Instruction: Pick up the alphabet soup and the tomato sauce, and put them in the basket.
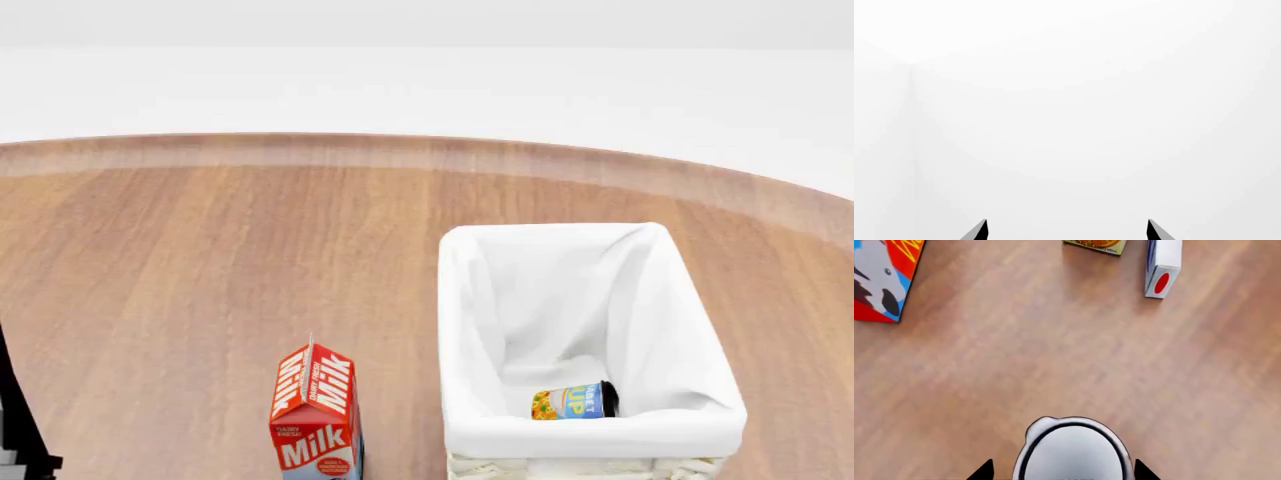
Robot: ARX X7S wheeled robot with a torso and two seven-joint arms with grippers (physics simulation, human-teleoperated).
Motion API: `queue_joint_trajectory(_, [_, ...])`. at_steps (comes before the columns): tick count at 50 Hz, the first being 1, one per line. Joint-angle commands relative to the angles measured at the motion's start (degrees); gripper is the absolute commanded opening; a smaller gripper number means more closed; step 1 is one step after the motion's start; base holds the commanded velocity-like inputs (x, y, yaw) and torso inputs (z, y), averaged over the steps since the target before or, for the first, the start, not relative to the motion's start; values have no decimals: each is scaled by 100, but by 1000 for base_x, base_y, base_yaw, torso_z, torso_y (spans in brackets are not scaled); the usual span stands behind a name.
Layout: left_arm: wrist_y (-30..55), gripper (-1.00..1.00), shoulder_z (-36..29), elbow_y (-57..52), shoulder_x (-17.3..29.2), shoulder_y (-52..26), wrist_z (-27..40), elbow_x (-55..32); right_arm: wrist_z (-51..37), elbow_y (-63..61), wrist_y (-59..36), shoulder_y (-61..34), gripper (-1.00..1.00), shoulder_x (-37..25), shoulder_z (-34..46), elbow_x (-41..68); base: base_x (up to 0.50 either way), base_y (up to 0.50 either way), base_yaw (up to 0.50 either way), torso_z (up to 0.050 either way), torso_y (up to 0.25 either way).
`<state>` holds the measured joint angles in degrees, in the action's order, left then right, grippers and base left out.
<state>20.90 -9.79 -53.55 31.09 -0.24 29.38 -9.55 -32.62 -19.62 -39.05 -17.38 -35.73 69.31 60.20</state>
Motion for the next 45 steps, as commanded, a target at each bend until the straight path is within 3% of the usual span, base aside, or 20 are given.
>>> queue_joint_trajectory(1, [-34, 100, -13, 3, 11, 35, 19, 9, 64, 123, 92, 57, 100, -2, -1, -38, 0, 0, 0, 0, 0])
queue_joint_trajectory(18, [-88, 100, -21, 48, 20, 42, 28, -9, 141, 276, 190, 108, 100, 42, 8, -86, 0, 0, 0, 0, 0])
queue_joint_trajectory(19, [-78, 100, -17, 47, 21, 29, 28, -16, 139, 263, 212, 104, -100, 33, 6, -116, 0, 0, 0, 0, 0])
queue_joint_trajectory(27, [-62, 100, -23, 48, 31, 11, 31, -27, 39, 57, 182, 51, -100, -32, -3, -141, 0, 0, 0, 0, 0])
queue_joint_trajectory(32, [5, 100, -36, 7, 37, -32, 38, -37, -361, -841, 42, -221, -100, -321, -208, 30, 0, 0, 0, 0, 0])
queue_joint_trajectory(39, [1, 100, -41, 5, 43, -25, 49, -40, -1260, -2595, -159, -923, -100, -849, -853, 1062, 0, 0, 0, 0, 0])
queue_joint_trajectory(41, [-10, 100, -29, 1, 48, -9, 55, -44, -1272, -2708, -111, -945, -100, -897, -897, 989, 0, 0, 0, 0, 0])
queue_joint_trajectory(45, [-21, 100, -36, -7, 48, -6, 60, -43, -1781, -3206, -167, -1572, -100, -1099, -1292, 1857, 0, 0, 0, 0, 0])
